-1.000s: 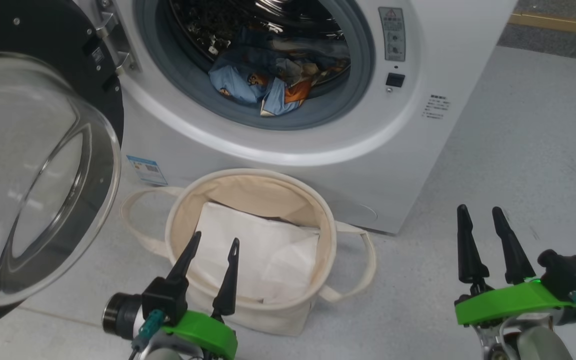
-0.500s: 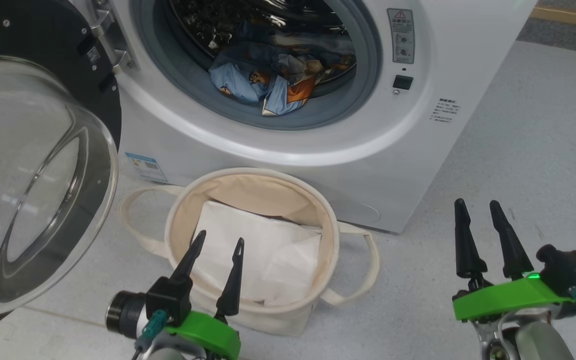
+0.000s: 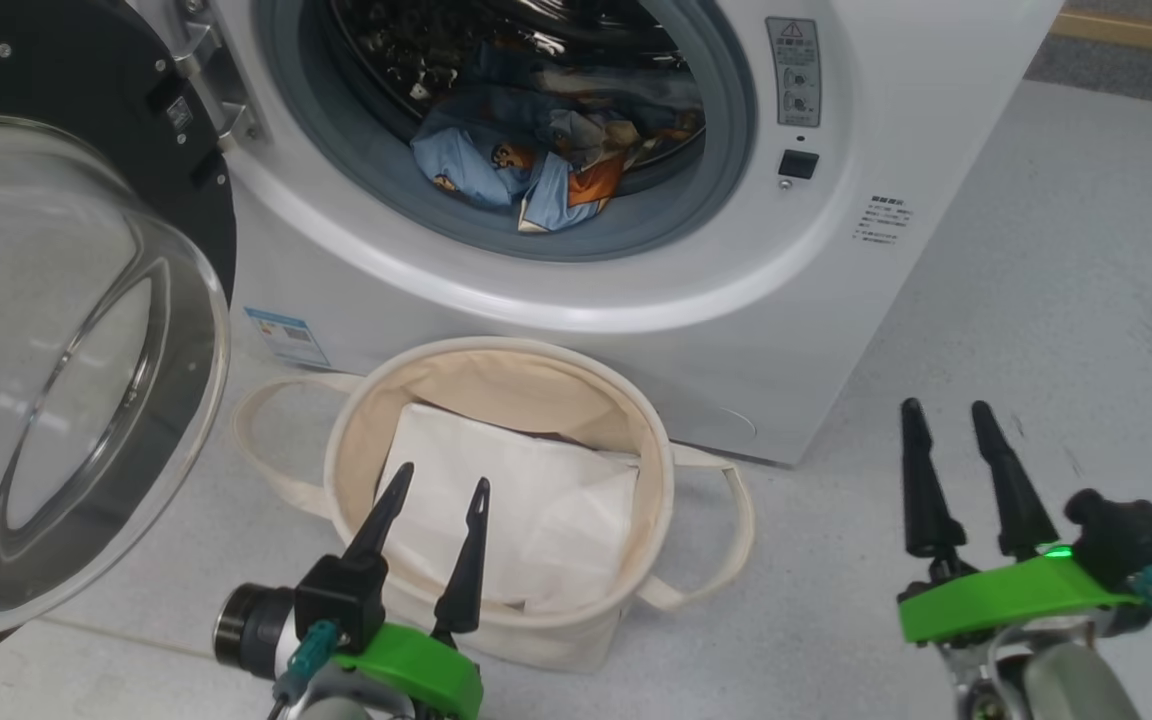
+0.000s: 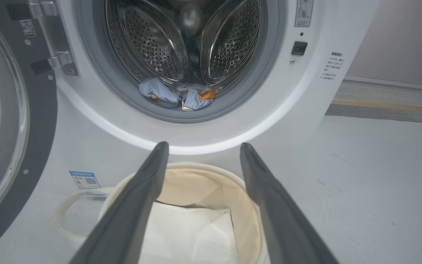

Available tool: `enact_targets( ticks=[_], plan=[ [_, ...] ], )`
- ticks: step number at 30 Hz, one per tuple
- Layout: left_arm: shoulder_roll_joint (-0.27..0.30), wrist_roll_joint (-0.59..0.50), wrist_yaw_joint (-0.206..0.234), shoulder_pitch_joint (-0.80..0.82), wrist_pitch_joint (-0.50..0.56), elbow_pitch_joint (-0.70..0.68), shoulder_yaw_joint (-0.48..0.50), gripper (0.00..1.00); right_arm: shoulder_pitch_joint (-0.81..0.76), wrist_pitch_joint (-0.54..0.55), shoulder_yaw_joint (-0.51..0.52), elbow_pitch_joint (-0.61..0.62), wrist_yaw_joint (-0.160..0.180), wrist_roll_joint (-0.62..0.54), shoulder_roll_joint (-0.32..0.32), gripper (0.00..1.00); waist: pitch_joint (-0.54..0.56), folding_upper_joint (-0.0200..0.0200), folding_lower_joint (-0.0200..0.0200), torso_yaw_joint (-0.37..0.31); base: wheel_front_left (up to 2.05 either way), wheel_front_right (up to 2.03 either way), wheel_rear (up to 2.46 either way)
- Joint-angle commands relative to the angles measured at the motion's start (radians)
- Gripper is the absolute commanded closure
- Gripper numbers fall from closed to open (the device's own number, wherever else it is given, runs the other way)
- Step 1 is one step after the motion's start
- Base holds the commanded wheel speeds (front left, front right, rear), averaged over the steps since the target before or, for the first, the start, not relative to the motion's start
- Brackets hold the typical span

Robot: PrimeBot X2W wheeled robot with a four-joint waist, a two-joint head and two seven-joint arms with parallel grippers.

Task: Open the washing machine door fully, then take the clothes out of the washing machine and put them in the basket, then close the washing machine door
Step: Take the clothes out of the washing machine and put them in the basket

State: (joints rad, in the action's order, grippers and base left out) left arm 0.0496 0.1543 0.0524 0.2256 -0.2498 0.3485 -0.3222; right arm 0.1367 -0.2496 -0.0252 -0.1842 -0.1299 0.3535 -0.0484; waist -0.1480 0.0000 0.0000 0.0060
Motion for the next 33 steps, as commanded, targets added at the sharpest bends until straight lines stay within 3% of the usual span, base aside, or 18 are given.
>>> enact_targets(
  ticks=[1, 7, 15, 24, 33],
  plan=[
    [0.001, -0.004, 0.008, 0.040, -0.012, -0.021, 0.028, 0.00, 0.023, -0.012, -0.041, 0.034, -0.001, 0.002, -0.002, 0.00, -0.006, 0.0000, 0.0000, -0.003, 0.00, 0.00, 0.00],
    [0.003, -0.025, 0.020, 0.115, -0.012, 0.016, 0.046, 0.00, 0.024, -0.012, -0.105, 0.047, -0.001, 0.013, -0.002, 0.00, -0.060, 0.0000, 0.0000, -0.039, 0.00, 0.00, 0.00],
    [0.061, -0.062, 0.027, 0.347, -0.007, 0.131, 0.080, 0.00, 0.052, -0.012, -0.113, 0.075, -0.001, 0.046, -0.002, 0.00, -0.193, 0.0000, 0.0000, -0.119, 0.00, 0.00, 0.00],
    [0.162, -0.064, 0.010, 0.680, 0.156, 0.240, 0.126, 0.00, 0.125, -0.012, -0.142, 0.103, -0.001, 0.088, -0.002, 0.00, -0.364, 0.0000, 0.0000, -0.188, 0.00, 0.00, 0.00],
    [0.183, -0.105, 0.020, 0.930, 0.273, 0.353, 0.101, 0.00, 0.185, -0.012, -0.204, 0.113, -0.001, 0.125, -0.002, 0.00, -0.474, 0.0000, 0.0000, -0.222, 0.00, 0.00, 0.00]
  ],
)
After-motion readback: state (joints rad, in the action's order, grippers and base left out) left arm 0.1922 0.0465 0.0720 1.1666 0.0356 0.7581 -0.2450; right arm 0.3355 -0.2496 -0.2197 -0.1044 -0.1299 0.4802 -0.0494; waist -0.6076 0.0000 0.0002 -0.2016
